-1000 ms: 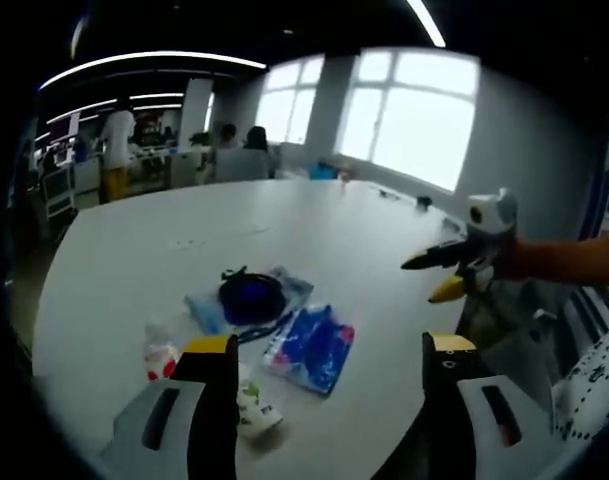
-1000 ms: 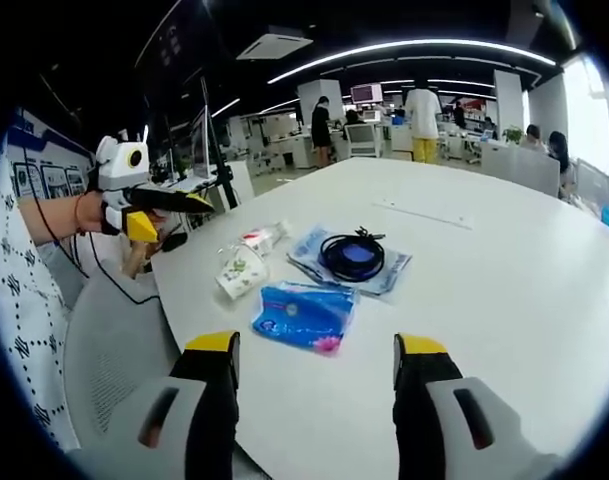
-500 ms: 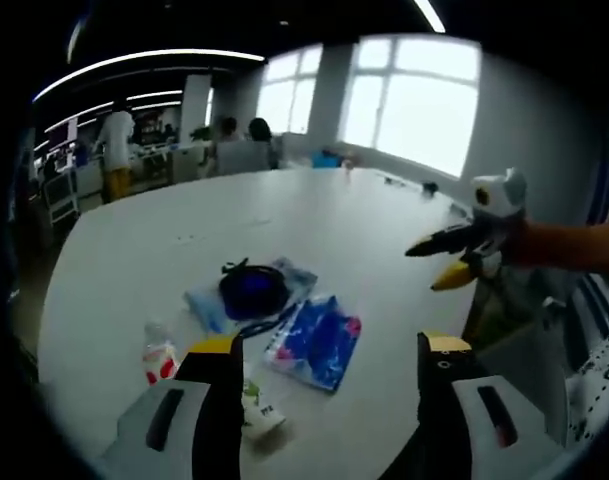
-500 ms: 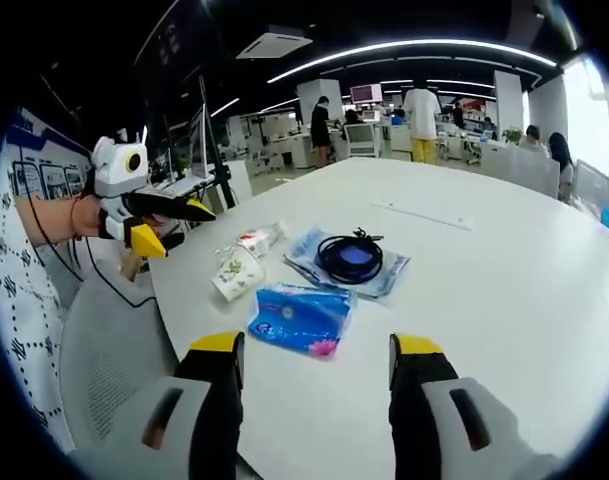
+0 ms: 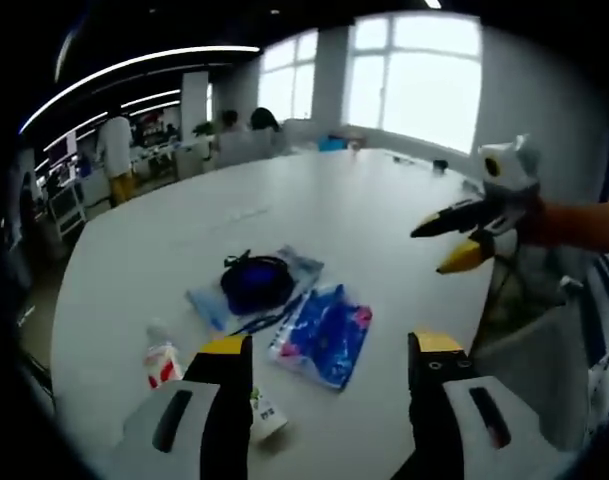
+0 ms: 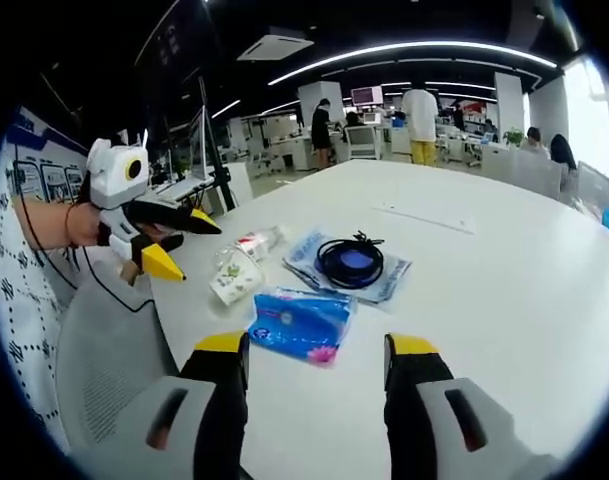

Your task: Arrange the tabletop items into an orderly group along one side of the table until the central work area is clear of visible clutter.

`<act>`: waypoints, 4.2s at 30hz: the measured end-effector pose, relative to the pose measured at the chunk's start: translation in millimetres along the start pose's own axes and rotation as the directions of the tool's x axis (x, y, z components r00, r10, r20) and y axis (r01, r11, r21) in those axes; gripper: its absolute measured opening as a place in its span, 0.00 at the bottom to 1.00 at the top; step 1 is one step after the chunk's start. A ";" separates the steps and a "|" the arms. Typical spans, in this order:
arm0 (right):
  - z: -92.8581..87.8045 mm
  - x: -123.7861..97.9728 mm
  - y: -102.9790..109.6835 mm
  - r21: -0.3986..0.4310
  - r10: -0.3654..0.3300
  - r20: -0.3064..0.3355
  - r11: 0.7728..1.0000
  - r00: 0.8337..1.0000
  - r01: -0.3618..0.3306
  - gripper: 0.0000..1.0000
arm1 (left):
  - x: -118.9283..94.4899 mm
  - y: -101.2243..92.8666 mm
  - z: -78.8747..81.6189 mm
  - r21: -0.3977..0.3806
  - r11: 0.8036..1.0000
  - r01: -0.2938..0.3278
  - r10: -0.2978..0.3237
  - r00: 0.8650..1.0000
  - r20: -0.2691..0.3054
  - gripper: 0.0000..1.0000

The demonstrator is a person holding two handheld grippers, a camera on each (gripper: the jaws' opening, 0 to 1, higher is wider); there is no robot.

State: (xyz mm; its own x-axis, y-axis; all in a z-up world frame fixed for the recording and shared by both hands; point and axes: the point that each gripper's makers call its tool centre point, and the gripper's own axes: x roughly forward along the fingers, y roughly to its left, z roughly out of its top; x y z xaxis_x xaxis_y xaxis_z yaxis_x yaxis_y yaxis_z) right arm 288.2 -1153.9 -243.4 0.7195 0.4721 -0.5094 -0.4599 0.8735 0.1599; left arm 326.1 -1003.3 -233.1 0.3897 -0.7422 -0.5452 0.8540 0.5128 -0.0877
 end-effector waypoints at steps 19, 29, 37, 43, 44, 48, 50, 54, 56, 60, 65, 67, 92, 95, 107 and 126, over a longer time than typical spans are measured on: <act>-2.2 19.0 3.1 -0.011 0.020 -0.023 1.000 1.000 -0.020 0.49 | 11.8 -1.1 -10.8 -0.003 1.000 -0.008 0.008 0.998 -0.055 0.59; -1.5 27.4 2.7 -0.015 0.027 -0.032 1.000 0.999 -0.028 0.46 | 19.2 1.6 -15.0 -0.007 1.000 -0.030 0.029 0.997 -0.076 0.56; -2.5 34.9 2.1 -0.018 0.033 -0.042 0.999 0.999 -0.033 0.44 | 28.5 1.4 -19.9 0.025 0.998 -0.049 0.051 0.993 -0.103 0.54; -3.6 40.1 1.4 -0.018 0.038 -0.046 0.999 0.998 -0.039 0.43 | 34.2 2.0 -21.9 0.040 0.997 -0.063 0.067 0.991 -0.118 0.52; -4.2 41.1 1.4 -0.019 0.040 -0.048 0.999 0.998 -0.041 0.43 | 34.9 2.6 -22.0 0.039 0.997 -0.064 0.069 0.991 -0.117 0.51; -5.8 43.3 0.9 -0.024 0.041 -0.057 0.999 0.998 -0.043 0.43 | 37.1 3.2 -24.3 0.035 0.997 -0.066 0.070 0.990 -0.126 0.52; -7.2 44.5 -0.4 -0.026 0.040 -0.062 0.999 0.997 -0.041 0.43 | 38.1 3.5 -26.0 0.034 0.997 -0.068 0.072 0.989 -0.132 0.52; -9.8 46.2 -2.9 -0.026 0.035 -0.072 0.999 0.997 -0.037 0.42 | 40.0 3.6 -28.2 0.036 0.997 -0.072 0.076 0.987 -0.141 0.51; -10.1 47.4 -3.9 -0.026 0.034 -0.073 0.999 0.997 -0.036 0.42 | 41.4 4.6 -31.2 0.040 0.996 -0.079 0.085 0.985 -0.154 0.51; -11.9 50.6 -6.4 -0.031 0.031 -0.079 0.999 0.996 -0.033 0.41 | 43.1 5.2 -35.0 0.036 0.995 -0.088 0.093 0.982 -0.167 0.50; -14.6 54.2 -7.2 -0.037 0.028 -0.090 0.999 0.996 -0.032 0.40 | 46.2 3.9 -37.1 0.032 0.995 -0.090 0.094 0.980 -0.173 0.49; -15.1 55.6 -7.6 -0.037 0.026 -0.093 0.999 0.995 -0.030 0.39 | 47.1 5.7 -40.0 0.032 0.995 -0.099 0.104 0.977 -0.186 0.48; -24.7 78.4 -19.5 -0.039 -0.001 -0.142 0.999 0.990 -0.005 0.33 | 58.3 14.6 -54.3 -0.016 0.983 -0.183 0.174 0.954 -0.242 0.34; -27.2 80.7 -21.0 -0.034 -0.003 -0.150 0.999 0.989 -0.002 0.32 | 59.1 16.5 -58.8 -0.024 0.981 -0.194 0.181 0.949 -0.259 0.33; -34.1 87.8 -25.7 -0.019 -0.011 -0.172 1.000 0.985 0.008 0.30 | 62.9 18.9 -66.6 -0.042 0.977 -0.210 0.189 0.940 -0.284 0.29; -42.5 101.8 -26.2 0.004 -0.005 -0.199 1.000 0.980 0.006 0.26 | 66.5 21.5 -81.6 -0.091 0.970 -0.225 0.185 0.927 -0.325 0.22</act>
State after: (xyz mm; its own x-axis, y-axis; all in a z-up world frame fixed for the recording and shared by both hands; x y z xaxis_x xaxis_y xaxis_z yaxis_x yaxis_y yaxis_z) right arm 351.4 -1133.8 -335.3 0.6037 0.4344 -0.6684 -0.4535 0.8767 0.1602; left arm 342.2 -1006.5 -339.3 0.4070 -0.4534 -0.7930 0.7093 0.7039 -0.0384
